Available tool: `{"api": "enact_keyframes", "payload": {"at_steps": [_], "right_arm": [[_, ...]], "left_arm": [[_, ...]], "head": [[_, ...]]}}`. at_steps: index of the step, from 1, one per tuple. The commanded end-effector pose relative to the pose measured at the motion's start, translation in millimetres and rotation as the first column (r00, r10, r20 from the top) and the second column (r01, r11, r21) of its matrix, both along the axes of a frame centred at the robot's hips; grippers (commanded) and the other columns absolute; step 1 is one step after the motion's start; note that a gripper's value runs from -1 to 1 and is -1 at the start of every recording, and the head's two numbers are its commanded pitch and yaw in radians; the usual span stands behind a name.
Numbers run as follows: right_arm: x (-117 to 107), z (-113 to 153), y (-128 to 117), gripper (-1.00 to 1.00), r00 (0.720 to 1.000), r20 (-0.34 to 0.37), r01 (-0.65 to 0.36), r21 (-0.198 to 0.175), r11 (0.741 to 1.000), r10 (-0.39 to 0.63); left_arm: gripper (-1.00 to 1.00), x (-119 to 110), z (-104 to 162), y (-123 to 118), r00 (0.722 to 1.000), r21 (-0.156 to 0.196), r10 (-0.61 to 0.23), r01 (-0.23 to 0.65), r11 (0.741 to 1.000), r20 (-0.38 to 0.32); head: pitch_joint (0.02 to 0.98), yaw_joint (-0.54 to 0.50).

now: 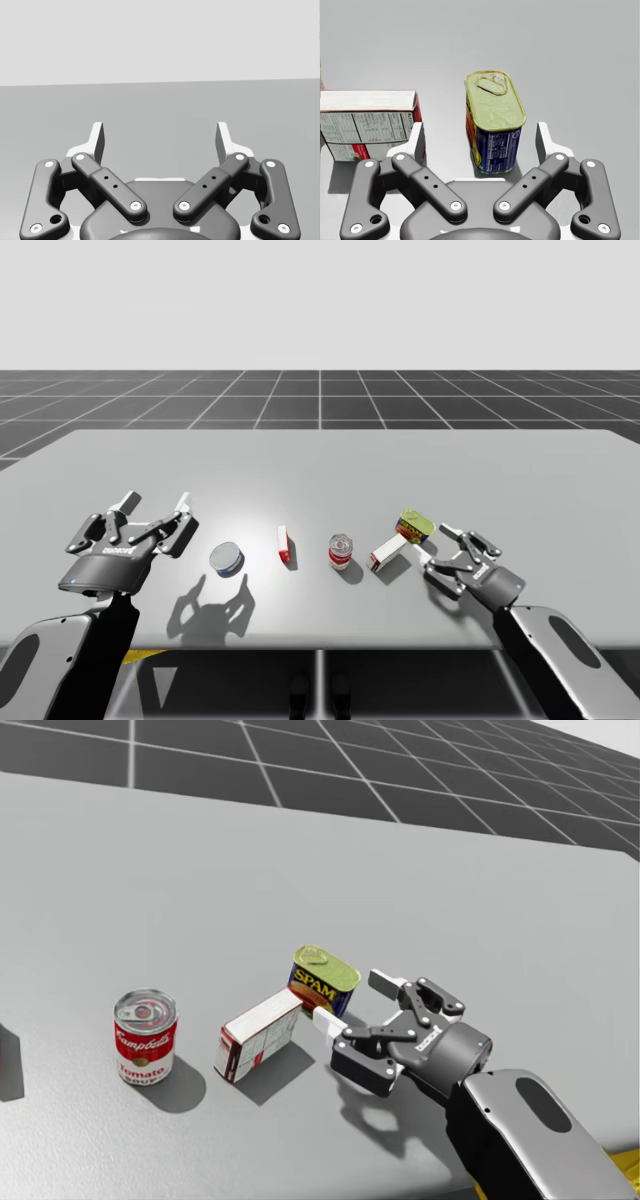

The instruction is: Grasp the can of spam and hold it up.

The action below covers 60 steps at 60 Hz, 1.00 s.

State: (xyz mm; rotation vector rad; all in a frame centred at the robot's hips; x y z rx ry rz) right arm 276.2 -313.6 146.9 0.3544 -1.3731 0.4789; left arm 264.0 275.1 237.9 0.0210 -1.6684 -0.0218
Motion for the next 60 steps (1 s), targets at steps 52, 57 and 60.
{"api": "enact_keyframes", "payload": {"at_steps": [52, 57, 60], "right_arm": [[37, -22, 1, 1.0, 0.993, -0.122, 0.0, 0.047, 0.999, 0.005], [37, -22, 1, 1.0, 0.993, -0.118, 0.0, 0.043, 0.999, 0.005], [37, -22, 1, 1.0, 0.993, -0.114, 0.002, 0.041, 0.999, 0.002]], "left_arm": [[-1.0, 0, -1, -1, 1.0, 0.004, -0.011, 0.011, 1.0, -0.006], [-1.0, 0, -1, -2, 1.0, 0.005, -0.012, 0.012, 1.0, -0.006], [-1.0, 0, -2, -2, 1.0, 0.007, -0.012, 0.012, 1.0, -0.006]], "head": [[0.548, -0.38], [0.482, -0.38], [0.458, -0.38]]}}
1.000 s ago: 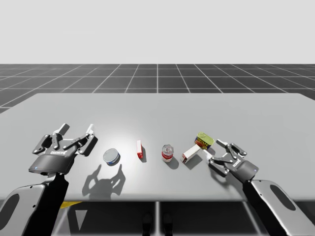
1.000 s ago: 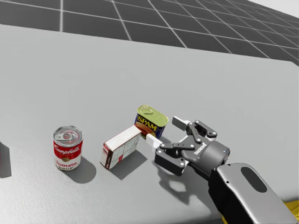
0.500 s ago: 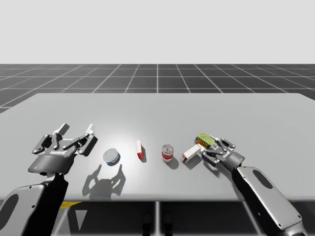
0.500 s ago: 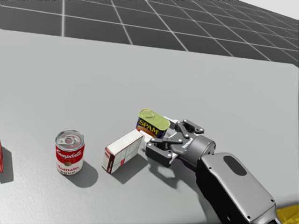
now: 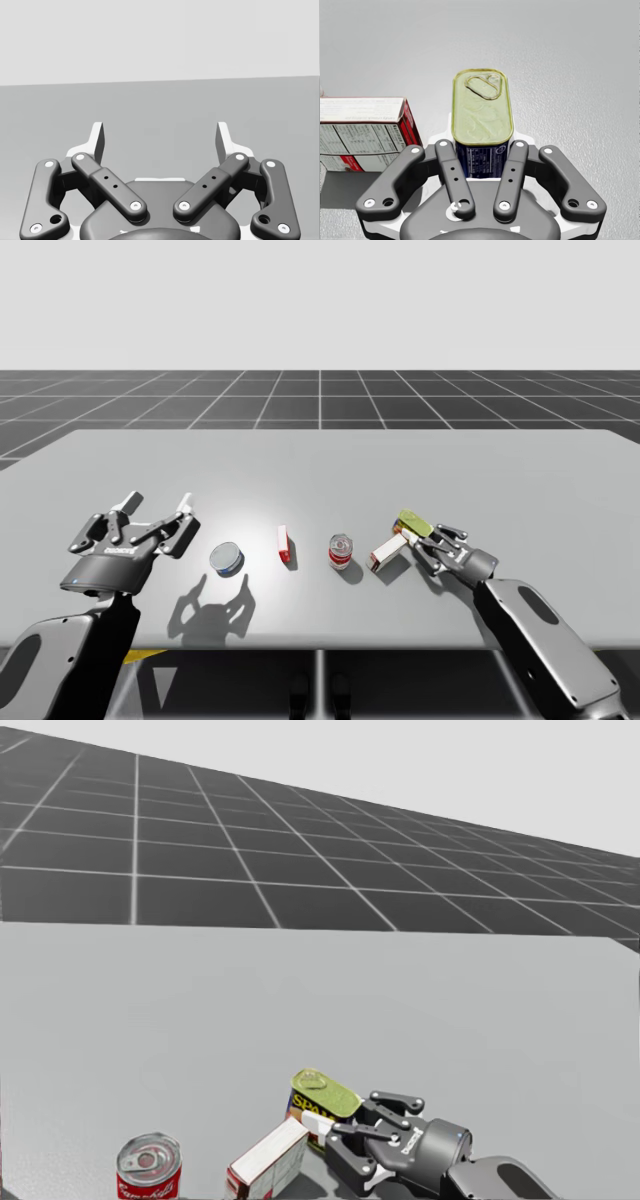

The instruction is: Grasp the can of spam and hold it up.

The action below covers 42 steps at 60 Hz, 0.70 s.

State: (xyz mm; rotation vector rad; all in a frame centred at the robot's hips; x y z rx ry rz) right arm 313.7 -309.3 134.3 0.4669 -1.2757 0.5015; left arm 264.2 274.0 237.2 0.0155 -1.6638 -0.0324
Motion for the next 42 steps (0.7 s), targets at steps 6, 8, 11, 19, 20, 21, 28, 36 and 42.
{"api": "enact_keyframes", "payload": {"at_steps": [6, 8, 11, 19, 20, 21, 28, 36, 42], "right_arm": [[-2, -8, -4, 1.0, 0.994, 0.002, 0.111, -0.011, 0.994, -0.111], [-2, -7, -4, 1.0, 0.993, 0.013, 0.119, -0.013, 0.993, -0.119], [-3, -5, -4, 1.0, 0.993, 0.019, 0.121, -0.012, 0.993, -0.121], [-6, 9, -4, 1.0, 0.988, 0.058, 0.146, 0.003, 0.989, -0.146], [-6, 12, -4, 1.0, 0.986, 0.067, 0.152, 0.005, 0.988, -0.152], [-7, 14, -4, 1.0, 0.985, 0.072, 0.156, 0.006, 0.988, -0.156], [-13, 35, -3, 1.0, 0.978, 0.117, 0.175, -0.002, 0.985, -0.174], [-16, 65, -3, 1.0, 0.961, 0.194, 0.206, -0.03, 0.978, -0.196], [-17, 90, -4, 1.0, 0.943, 0.264, 0.22, -0.045, 0.975, -0.2]], "left_arm": [[-1.0, 0, -1, -1, 1.0, 0.003, -0.001, 0.001, 1.0, -0.002], [-1.0, 0, -1, -1, 1.0, 0.003, -0.001, 0.001, 1.0, -0.002], [-1.0, 0, -1, -2, 1.0, 0.003, -0.002, 0.002, 1.0, -0.002], [-1.0, 0, -2, -2, 1.0, 0.003, -0.002, 0.002, 1.0, -0.003], [-1.0, 0, -1, -2, 1.0, 0.003, -0.002, 0.003, 1.0, -0.003], [-1.0, 0, -1, -2, 1.0, 0.003, -0.003, 0.003, 1.0, -0.003], [-1.0, 0, -1, -2, 1.0, 0.002, -0.004, 0.004, 1.0, -0.002], [-1.0, -1, 0, -1, 1.0, -0.001, -0.002, 0.002, 1.0, -0.001], [-1.0, -1, 0, 0, 1.0, -0.003, -0.001, 0.001, 1.0, 0.0]], "head": [[0.43, -0.38], [0.423, -0.38], [0.421, -0.38], [0.425, -0.38], [0.425, -0.38], [0.426, -0.38], [0.429, -0.38], [0.433, -0.38], [0.44, -0.39]]}}
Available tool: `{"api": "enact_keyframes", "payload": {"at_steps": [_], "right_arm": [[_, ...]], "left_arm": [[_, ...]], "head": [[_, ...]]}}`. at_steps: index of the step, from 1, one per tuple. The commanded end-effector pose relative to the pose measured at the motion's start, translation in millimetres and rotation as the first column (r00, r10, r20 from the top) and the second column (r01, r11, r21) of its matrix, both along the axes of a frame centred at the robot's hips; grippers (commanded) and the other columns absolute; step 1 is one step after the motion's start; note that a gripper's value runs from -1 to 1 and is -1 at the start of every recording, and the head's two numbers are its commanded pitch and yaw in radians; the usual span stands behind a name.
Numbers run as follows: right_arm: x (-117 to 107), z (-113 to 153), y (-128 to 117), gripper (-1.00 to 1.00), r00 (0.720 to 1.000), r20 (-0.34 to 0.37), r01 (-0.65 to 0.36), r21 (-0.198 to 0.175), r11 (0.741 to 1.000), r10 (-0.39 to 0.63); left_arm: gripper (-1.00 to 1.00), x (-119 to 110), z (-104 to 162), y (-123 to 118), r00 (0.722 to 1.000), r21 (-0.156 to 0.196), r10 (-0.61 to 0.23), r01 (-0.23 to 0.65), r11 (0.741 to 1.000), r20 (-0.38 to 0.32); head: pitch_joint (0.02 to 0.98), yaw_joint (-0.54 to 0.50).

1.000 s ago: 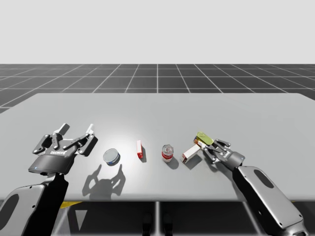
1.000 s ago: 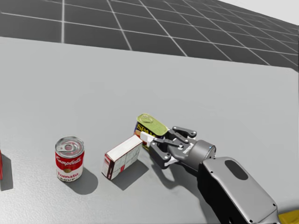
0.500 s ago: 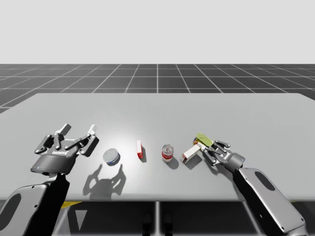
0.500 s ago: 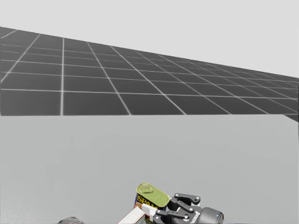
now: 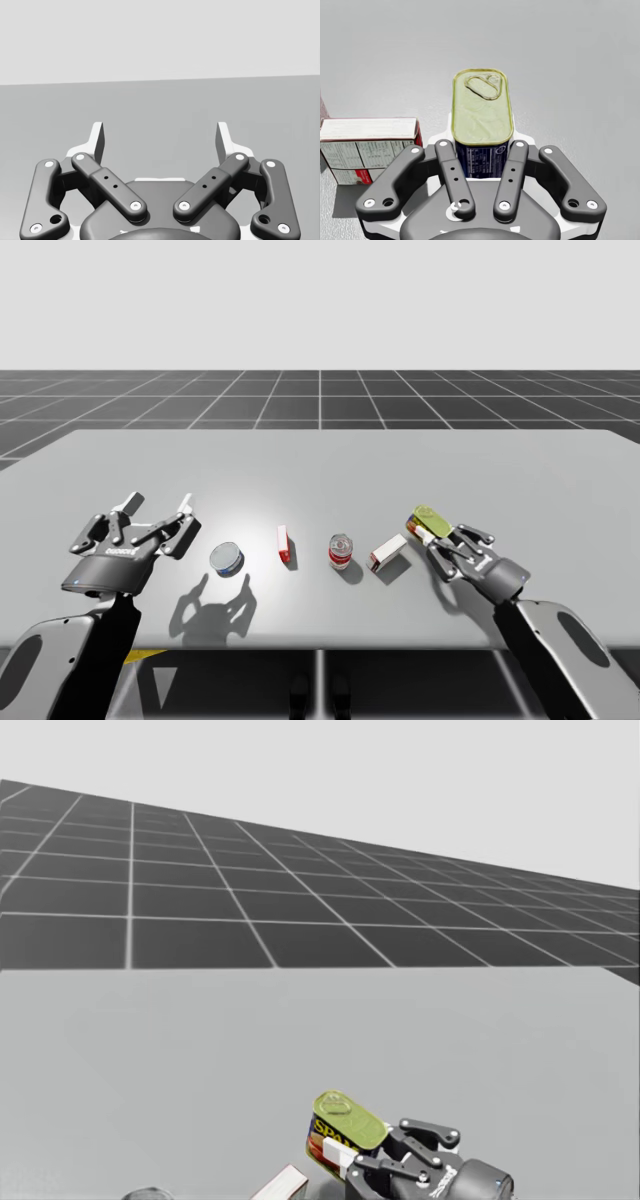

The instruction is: Grasp the can of spam and hold it up.

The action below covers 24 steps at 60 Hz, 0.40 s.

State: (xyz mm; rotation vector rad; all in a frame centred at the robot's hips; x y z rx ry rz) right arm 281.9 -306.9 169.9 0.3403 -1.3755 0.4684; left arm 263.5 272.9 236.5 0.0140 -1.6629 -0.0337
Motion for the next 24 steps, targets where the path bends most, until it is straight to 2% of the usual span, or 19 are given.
{"api": "enact_keyframes", "payload": {"at_steps": [1, 24], "right_arm": [[15, 57, -7, 1.0, 0.98, 0.17, 0.113, -0.025, 0.993, -0.107], [15, 159, 0, 1.0, 0.923, 0.362, 0.136, 0.013, 0.991, -0.132]], "left_arm": [[-1.0, 0, 1, 1, 1.0, -0.003, 0.001, -0.001, 1.0, 0.002], [-1.0, -1, 1, 1, 1.0, -0.002, 0.0, 0.0, 1.0, 0.002]], "head": [[0.44, -0.39], [0.447, -0.4]]}}
